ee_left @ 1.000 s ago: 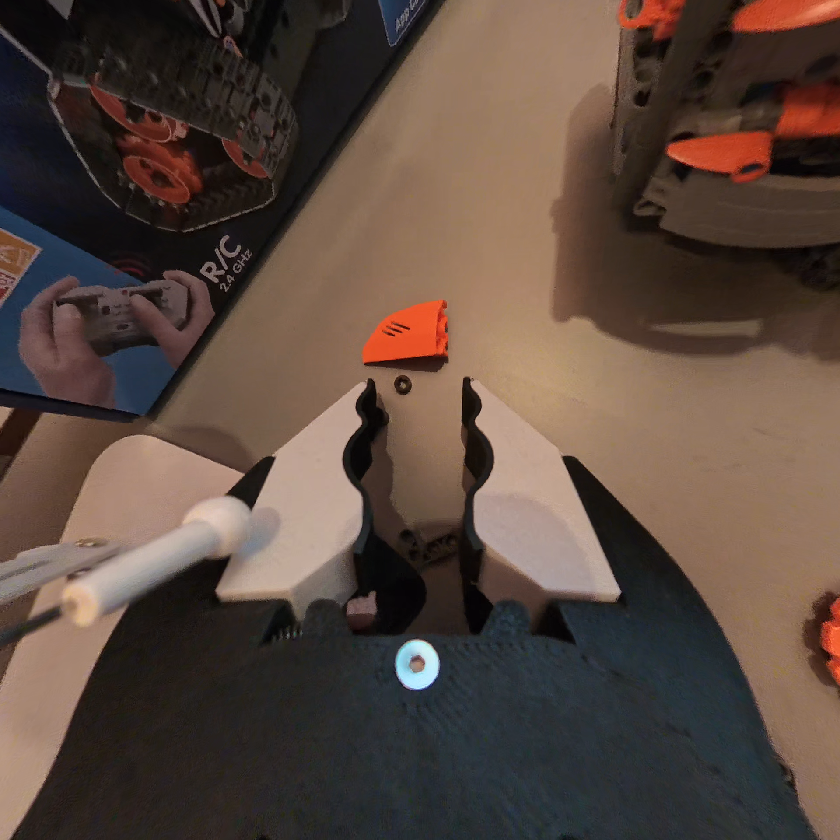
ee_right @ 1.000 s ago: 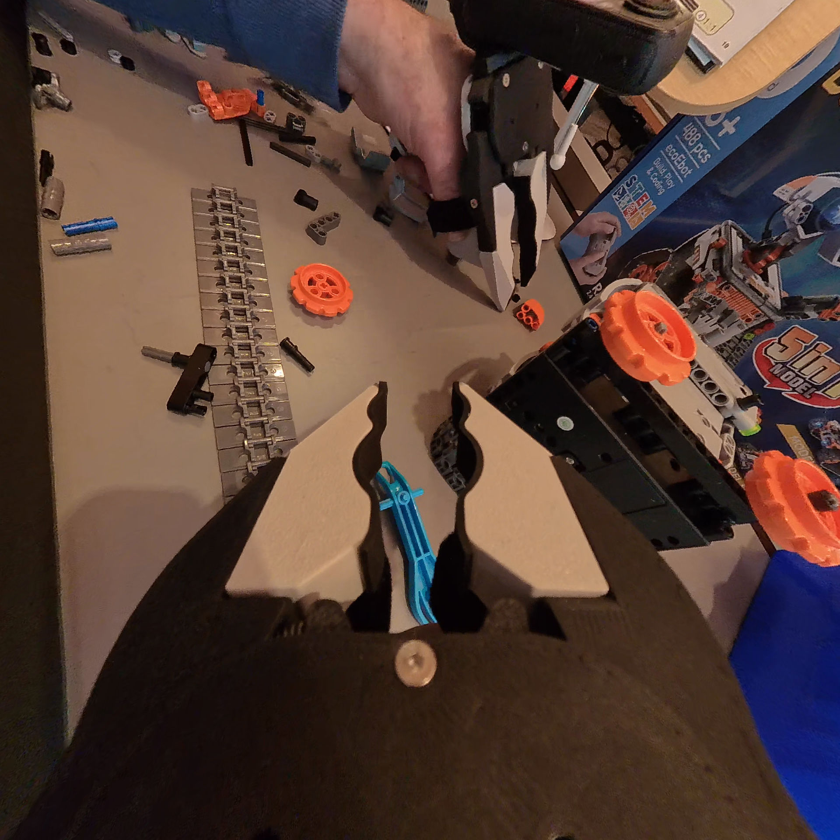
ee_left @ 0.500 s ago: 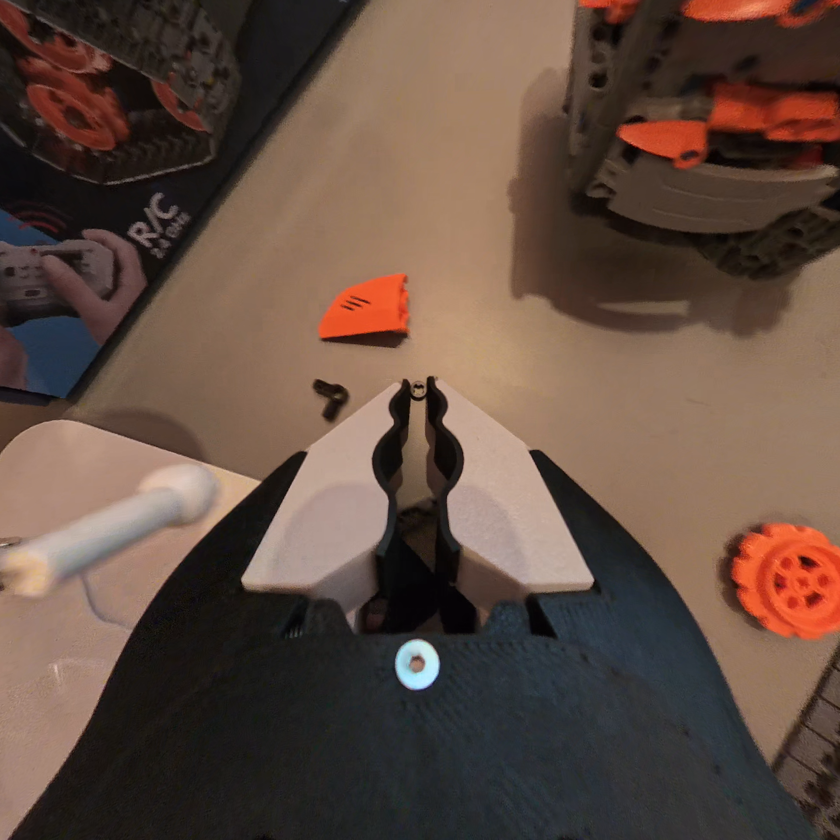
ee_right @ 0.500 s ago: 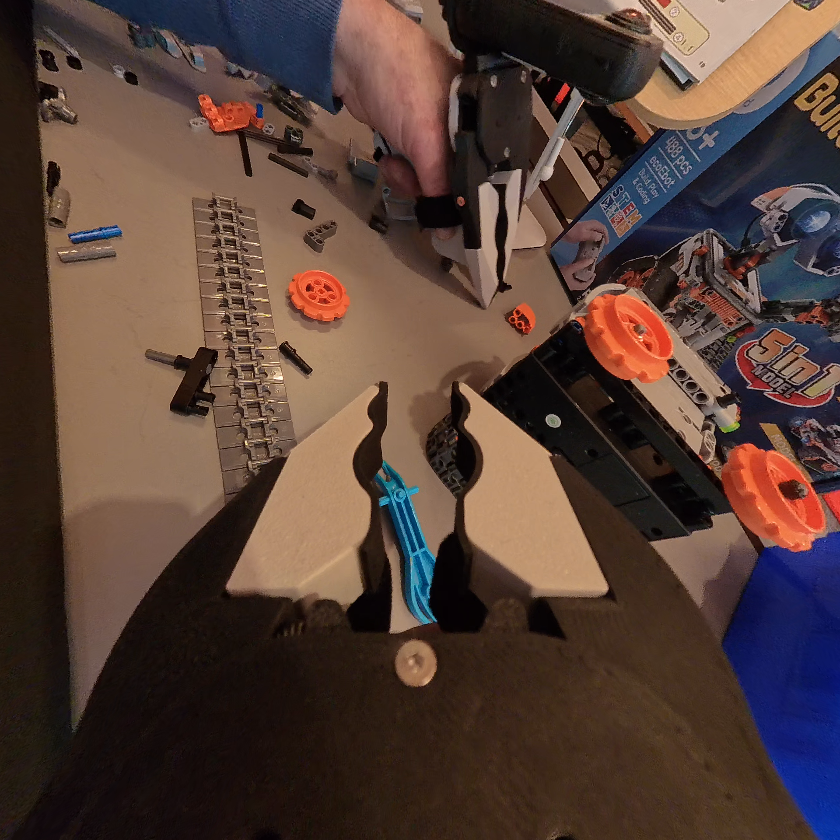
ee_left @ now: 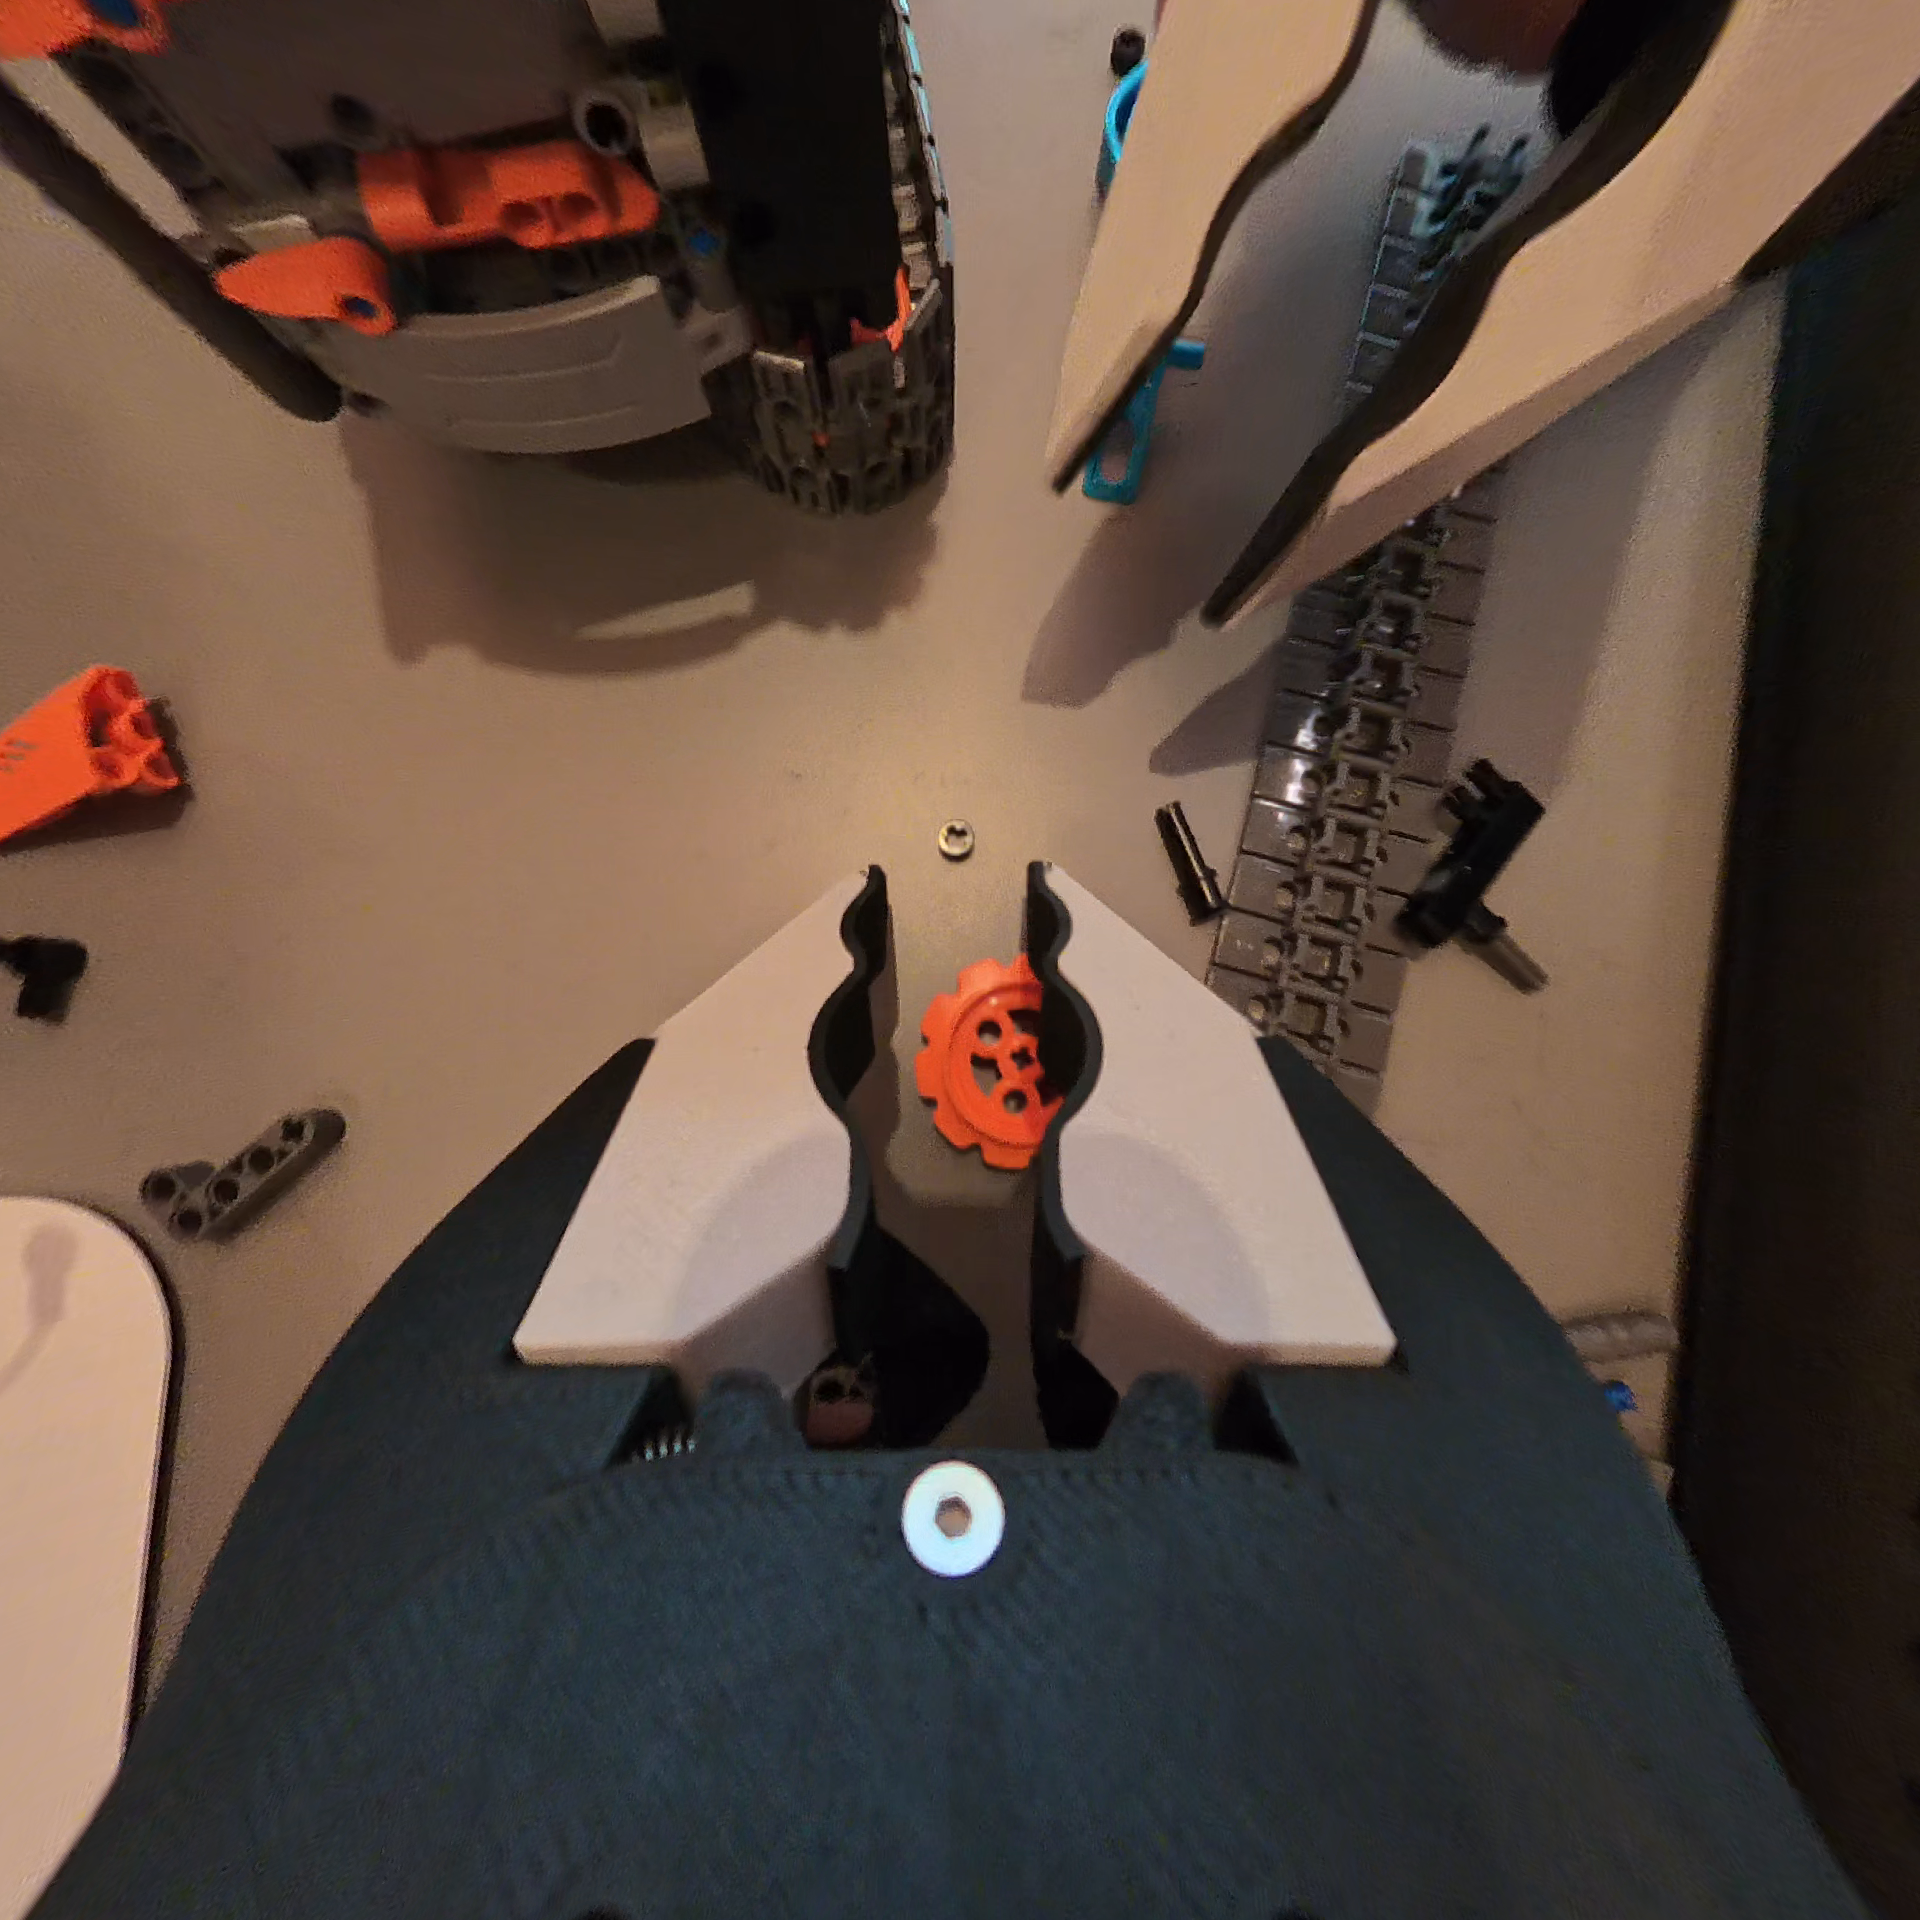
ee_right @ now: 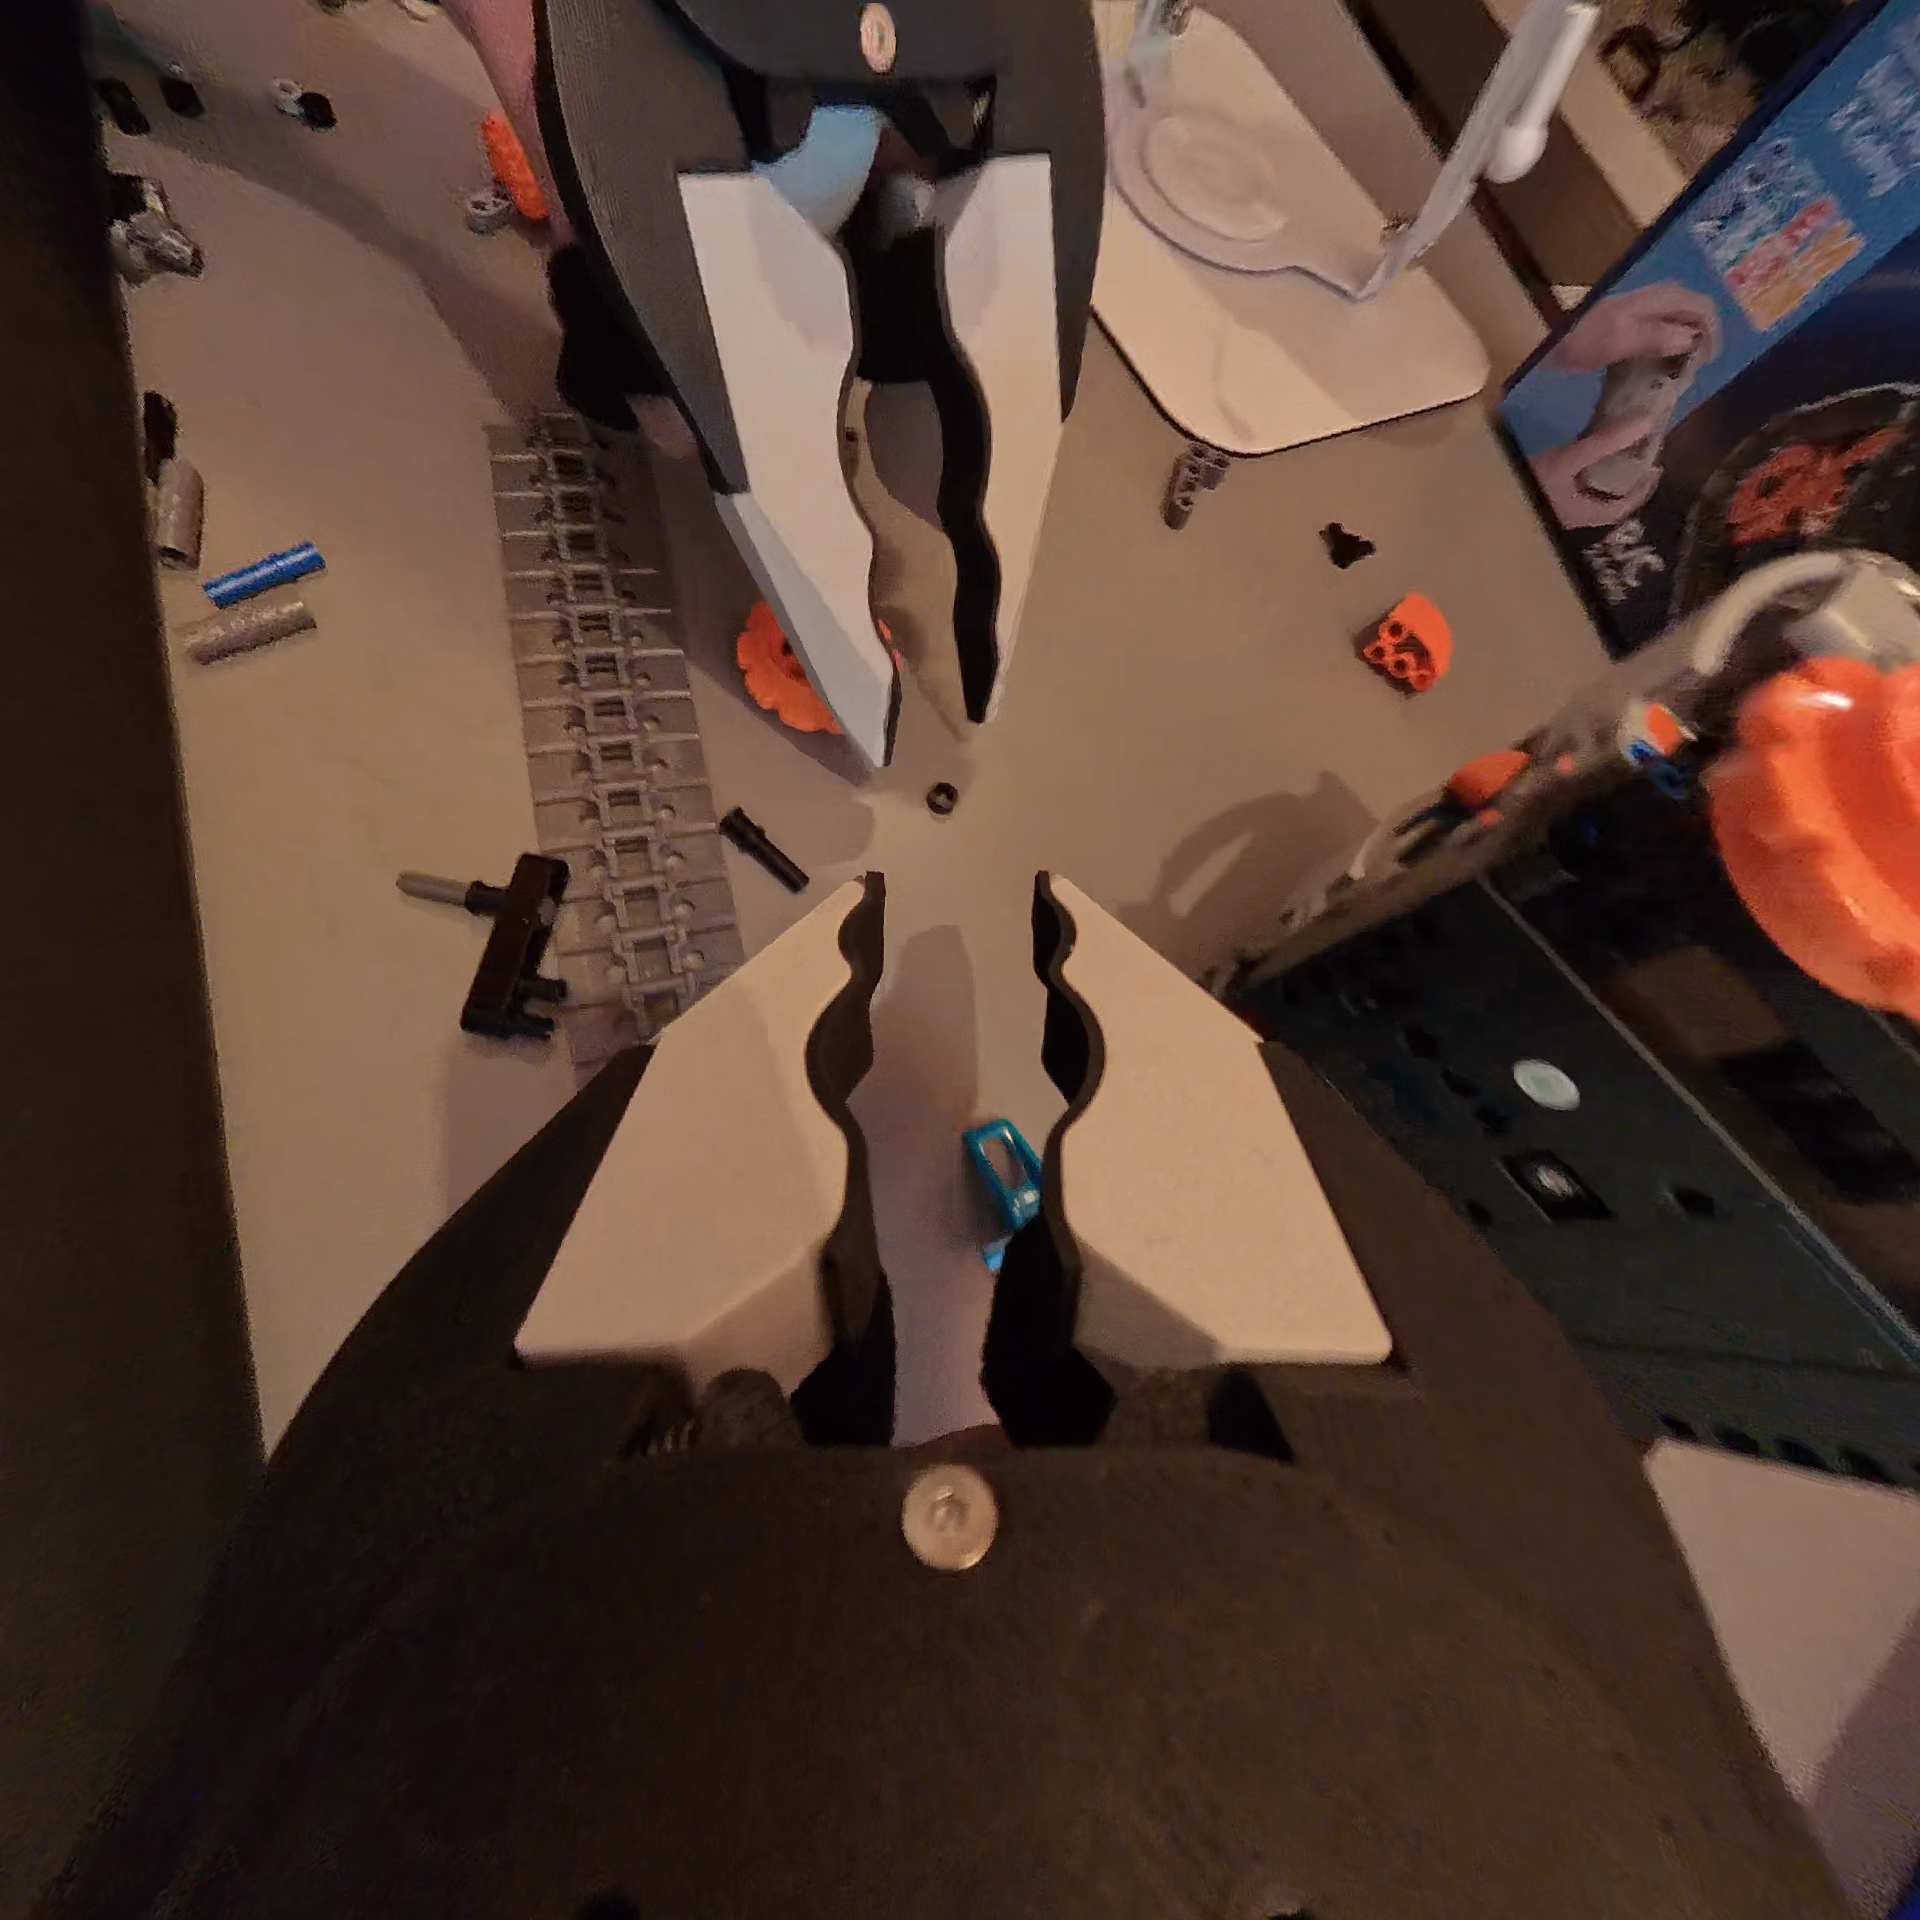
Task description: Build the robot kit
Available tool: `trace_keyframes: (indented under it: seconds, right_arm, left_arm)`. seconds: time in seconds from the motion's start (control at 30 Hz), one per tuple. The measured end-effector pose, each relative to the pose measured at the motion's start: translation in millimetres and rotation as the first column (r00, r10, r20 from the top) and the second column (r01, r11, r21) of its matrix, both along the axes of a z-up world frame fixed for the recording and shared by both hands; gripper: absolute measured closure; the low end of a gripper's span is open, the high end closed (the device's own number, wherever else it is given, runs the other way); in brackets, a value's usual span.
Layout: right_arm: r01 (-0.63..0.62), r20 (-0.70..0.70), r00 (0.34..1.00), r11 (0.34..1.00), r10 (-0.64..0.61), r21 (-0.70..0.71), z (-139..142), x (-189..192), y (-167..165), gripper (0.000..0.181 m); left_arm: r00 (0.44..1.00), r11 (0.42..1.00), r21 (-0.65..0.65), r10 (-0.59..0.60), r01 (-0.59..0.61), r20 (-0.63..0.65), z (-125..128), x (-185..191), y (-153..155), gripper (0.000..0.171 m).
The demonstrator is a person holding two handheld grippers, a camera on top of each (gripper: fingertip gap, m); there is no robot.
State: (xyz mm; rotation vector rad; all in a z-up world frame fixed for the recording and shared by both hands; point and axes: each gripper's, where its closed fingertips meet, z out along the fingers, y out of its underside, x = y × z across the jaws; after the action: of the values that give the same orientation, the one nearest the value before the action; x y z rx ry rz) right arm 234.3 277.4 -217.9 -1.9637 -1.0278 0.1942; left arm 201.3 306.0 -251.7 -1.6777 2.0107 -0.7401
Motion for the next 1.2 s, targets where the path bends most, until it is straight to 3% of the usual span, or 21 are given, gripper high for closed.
trace_keyframes:
  seconds: [0.2, 0.33, 0.5, 1.2]
  right_arm:
    - [-0.006, 0.067, 0.998, 0.995, 0.013, -0.103, -26, -20, 24, 0.159]
    - [0.001, 0.076, 0.997, 0.988, 0.011, -0.152, -39, -25, 32, 0.162]
    - [-0.001, 0.04, 0.999, 0.983, 0.008, -0.182, -42, -29, 34, 0.176]
    - [-0.019, 0.005, 1.0, 0.976, 0.021, -0.218, -43, -34, 32, 0.177]
  left_arm:
    - [0.995, 0.998, -0.003, 0.065, -0.065, 0.071, 16, -25, 10, 0.145]
    - [0.996, 0.998, 0.021, 0.056, -0.058, 0.064, 12, -32, 11, 0.146]
    - [0.996, 0.999, 0.019, 0.043, -0.045, 0.078, 15, -31, 9, 0.146]
    - [0.998, 0.999, 0.03, 0.028, -0.03, 0.052, 10, -34, 6, 0.146]
